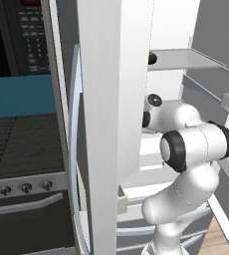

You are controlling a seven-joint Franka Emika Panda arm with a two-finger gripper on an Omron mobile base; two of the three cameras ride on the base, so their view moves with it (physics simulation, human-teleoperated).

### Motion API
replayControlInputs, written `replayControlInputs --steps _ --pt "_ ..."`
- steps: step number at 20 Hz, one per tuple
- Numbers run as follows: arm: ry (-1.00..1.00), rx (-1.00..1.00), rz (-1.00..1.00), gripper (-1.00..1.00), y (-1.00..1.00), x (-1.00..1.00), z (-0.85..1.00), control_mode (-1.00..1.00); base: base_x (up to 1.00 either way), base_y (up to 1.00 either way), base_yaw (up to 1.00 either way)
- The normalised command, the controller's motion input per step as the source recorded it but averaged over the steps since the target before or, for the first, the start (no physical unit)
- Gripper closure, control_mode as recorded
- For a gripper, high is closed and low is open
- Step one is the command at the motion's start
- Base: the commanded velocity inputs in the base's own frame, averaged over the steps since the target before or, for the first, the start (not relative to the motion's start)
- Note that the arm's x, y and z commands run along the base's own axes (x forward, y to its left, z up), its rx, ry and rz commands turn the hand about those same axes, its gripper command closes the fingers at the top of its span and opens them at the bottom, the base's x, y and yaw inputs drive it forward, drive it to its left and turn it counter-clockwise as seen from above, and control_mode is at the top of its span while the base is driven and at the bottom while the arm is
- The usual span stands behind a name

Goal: Retrieve the bottle and the shaker from the cabinet and place them next to the mixing bowl on the counter. Then add garlic from the fridge to the mixing bowl.

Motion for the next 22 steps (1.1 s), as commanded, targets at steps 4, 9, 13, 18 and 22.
replayControlInputs --steps 4,9,13,18,22 --pt "-0.04 0.0 0.0 1.0 -0.07 -1.0 0.32 -1.0 0.0 0.0 0.0" --pt "0.1 0.0 0.0 1.0 0.0 -0.98 0.73 -1.0 0.0 0.0 0.0" --pt "0.17 -0.01 -0.01 1.0 0.0 -0.92 0.8 -1.0 0.0 0.0 0.0" --pt "0.11 0.0 0.0 1.0 -0.19 -0.92 0.7 -1.0 0.0 0.0 0.0" --pt "0.03 0.0 0.0 1.0 -0.21 -0.96 0.42 -1.0 0.0 0.0 0.0"
